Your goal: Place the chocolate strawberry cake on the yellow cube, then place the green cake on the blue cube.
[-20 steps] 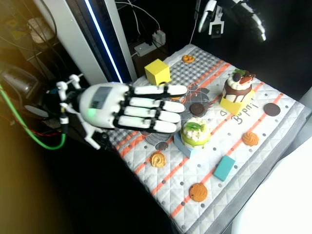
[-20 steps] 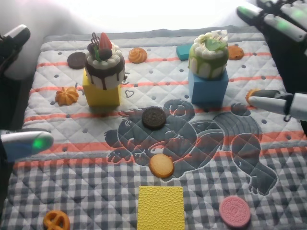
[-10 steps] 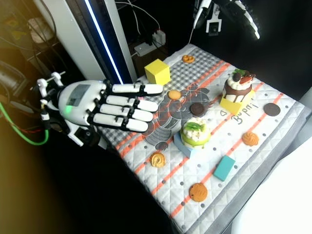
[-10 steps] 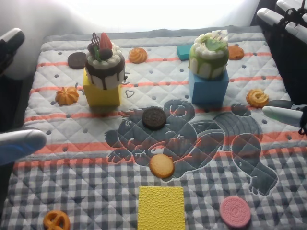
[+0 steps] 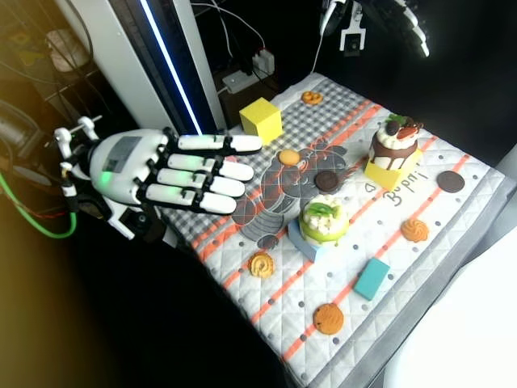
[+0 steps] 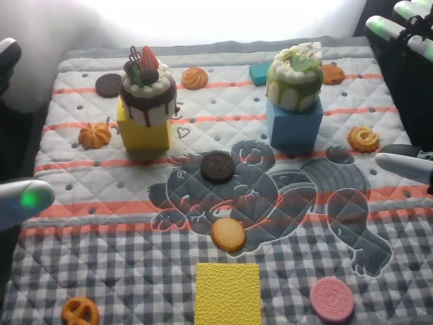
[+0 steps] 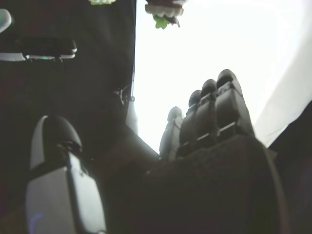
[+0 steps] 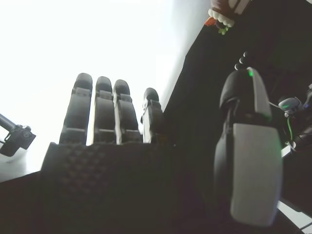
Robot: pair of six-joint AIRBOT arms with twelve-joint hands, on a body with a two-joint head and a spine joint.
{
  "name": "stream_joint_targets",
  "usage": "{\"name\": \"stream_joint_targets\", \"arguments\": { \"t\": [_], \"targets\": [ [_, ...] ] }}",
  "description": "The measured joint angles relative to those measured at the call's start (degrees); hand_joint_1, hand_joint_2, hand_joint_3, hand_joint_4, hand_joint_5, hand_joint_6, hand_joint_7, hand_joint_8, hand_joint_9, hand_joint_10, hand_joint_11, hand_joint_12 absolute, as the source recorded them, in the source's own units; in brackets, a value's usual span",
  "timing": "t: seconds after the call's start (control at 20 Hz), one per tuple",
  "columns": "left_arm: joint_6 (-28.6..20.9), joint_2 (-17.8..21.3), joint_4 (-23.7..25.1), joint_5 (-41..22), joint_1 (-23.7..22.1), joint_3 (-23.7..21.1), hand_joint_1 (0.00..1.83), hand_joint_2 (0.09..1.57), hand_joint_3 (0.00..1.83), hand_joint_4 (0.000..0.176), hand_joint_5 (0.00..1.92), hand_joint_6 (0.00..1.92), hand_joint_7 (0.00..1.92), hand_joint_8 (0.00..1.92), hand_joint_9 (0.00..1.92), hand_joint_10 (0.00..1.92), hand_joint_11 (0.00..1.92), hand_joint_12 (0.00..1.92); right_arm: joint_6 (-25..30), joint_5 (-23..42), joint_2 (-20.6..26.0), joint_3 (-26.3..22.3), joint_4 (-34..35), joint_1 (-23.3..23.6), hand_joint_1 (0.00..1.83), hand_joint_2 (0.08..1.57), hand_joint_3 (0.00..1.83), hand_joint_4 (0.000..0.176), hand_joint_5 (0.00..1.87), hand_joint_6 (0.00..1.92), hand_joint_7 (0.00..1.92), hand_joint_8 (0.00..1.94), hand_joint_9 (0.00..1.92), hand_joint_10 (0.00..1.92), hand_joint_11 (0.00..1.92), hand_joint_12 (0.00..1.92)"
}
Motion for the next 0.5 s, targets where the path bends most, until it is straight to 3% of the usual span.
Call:
{"name": "stream_joint_targets", "arguments": {
  "t": [0.05,0.1,0.2,0.35,0.5],
  "targets": [
    [-0.04,0.02,-0.17,-0.11,0.0,0.0,0.65,0.88,0.02,0.146,0.0,0.0,0.0,0.0,0.0,0.0,0.0,0.0,-0.02,0.0,0.0,0.0,-0.02,0.0,0.57,1.05,0.0,0.143,0.05,0.0,0.01,0.0,0.0,0.0,0.0,0.0],
    [-0.04,0.0,-0.22,-0.28,0.0,0.0,0.65,0.89,0.02,0.159,0.0,0.0,0.0,0.0,0.0,0.0,0.0,0.0,0.0,0.0,0.0,0.0,-0.02,0.0,0.57,1.05,0.01,0.137,0.05,0.01,0.01,0.0,0.0,0.0,0.0,0.0],
    [-0.66,0.0,-0.09,-1.2,0.11,0.0,0.65,0.89,0.01,0.175,0.0,0.0,0.0,0.0,0.0,0.0,0.0,0.0,0.0,0.0,-0.02,0.0,0.07,0.0,0.55,1.06,0.01,0.146,0.05,0.0,0.01,0.0,0.0,0.0,0.0,0.0],
    [-1.36,0.0,0.09,-2.08,0.83,0.0,0.68,0.89,0.01,0.176,0.0,0.0,0.0,0.0,0.0,0.0,0.0,0.0,0.07,0.04,-0.13,0.0,0.02,0.0,0.58,1.05,0.0,0.129,0.06,0.01,0.03,0.01,0.01,0.01,0.01,0.0],
    [-1.51,0.0,-0.2,-2.43,0.83,0.0,0.57,0.9,0.01,0.176,0.0,0.0,0.0,0.0,0.0,0.0,0.0,0.0,0.33,0.31,-0.13,0.0,0.0,0.0,0.54,1.04,0.0,0.141,0.04,0.0,0.02,0.0,0.02,0.0,0.01,0.0]
  ]
}}
